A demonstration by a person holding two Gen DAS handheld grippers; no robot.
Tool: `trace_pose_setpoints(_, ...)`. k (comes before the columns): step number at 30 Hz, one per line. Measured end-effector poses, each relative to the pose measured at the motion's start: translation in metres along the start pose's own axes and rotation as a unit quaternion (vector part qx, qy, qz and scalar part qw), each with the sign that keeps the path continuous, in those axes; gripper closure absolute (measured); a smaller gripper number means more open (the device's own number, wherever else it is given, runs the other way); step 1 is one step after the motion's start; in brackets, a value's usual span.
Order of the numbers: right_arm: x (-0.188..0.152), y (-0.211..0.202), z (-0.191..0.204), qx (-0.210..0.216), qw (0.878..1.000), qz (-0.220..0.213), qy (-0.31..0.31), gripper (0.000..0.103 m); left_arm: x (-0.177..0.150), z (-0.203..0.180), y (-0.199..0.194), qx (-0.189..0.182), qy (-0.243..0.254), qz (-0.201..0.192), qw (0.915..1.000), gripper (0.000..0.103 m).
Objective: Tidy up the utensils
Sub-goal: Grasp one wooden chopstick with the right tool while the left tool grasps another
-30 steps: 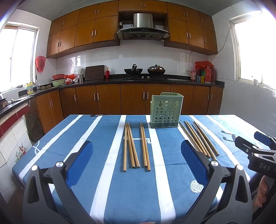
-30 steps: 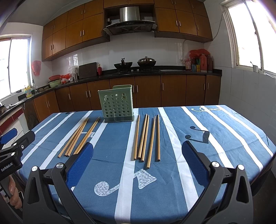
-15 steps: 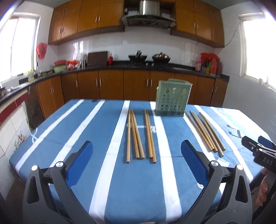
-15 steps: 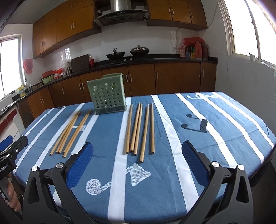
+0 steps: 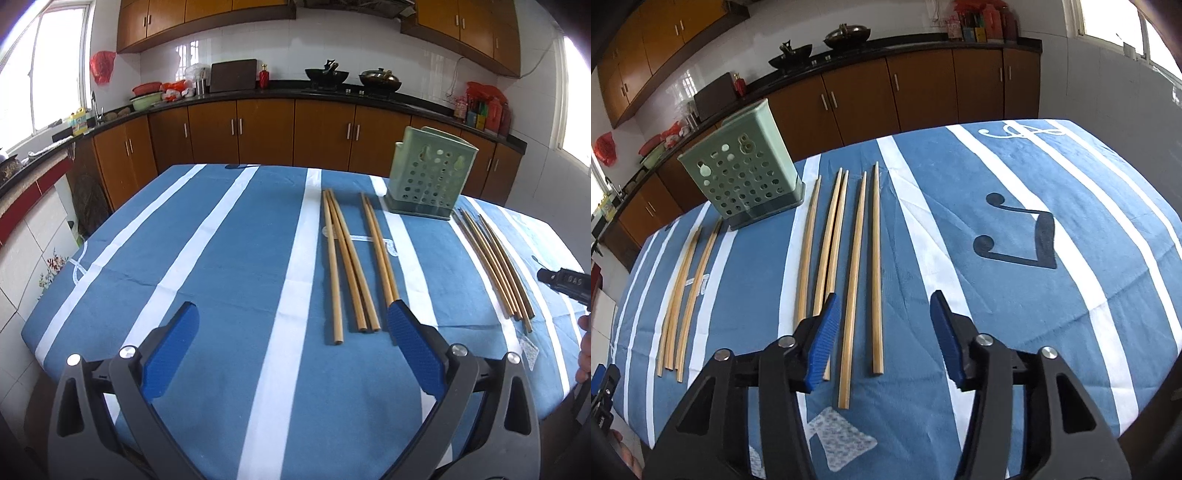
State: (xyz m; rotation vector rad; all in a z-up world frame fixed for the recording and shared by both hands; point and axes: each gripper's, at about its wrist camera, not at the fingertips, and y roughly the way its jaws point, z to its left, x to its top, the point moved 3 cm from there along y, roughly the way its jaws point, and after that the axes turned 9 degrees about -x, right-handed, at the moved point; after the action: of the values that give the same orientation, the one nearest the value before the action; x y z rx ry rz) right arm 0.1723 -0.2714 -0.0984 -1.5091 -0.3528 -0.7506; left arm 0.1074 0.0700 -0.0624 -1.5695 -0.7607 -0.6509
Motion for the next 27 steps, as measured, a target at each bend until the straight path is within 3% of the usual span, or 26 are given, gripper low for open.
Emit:
trace_pose_setpoints(1, 0.001, 0.008, 0.004, -0.001, 1.000, 0.010, -0.009, 0.067, 0.002, 0.003, 0.003, 0.002, -0.003, 0.004, 1.0000, 0.004)
trace_pose_setpoints(6, 0.000, 0.034, 0.010, -0.007, 0.999, 0.037, -0.028, 0.074, 0.008, 0.011, 0.016, 0.009, 0.004, 0.021, 0.9997, 0.005)
trace_pose_setpoints(12, 0.000, 0.038, 0.007, -0.029, 0.998, 0.023, -0.043, 0.095, 0.017, 0.008, 0.039, -0.012, 0.020, 0.048, 0.9986, 0.024)
trace_pose_setpoints(17, 0.008, 0.042, -0.012, -0.040, 0.999, 0.024, -0.005, 0.095, 0.025, -0.003, 0.066, -0.036, 0.034, 0.079, 0.9956, 0.042)
trace_pose_setpoints(19, 0.009, 0.043, -0.013, -0.040, 0.999, 0.023, -0.009, 0.095, 0.027, -0.008, 0.078, -0.048, 0.039, 0.094, 0.9937, 0.052)
trace_pose_setpoints(27, 0.012, 0.046, -0.013, -0.038, 0.999, 0.021, -0.020, 0.095, 0.024, -0.017, 0.111, -0.051, 0.062, 0.140, 0.9870, 0.073)
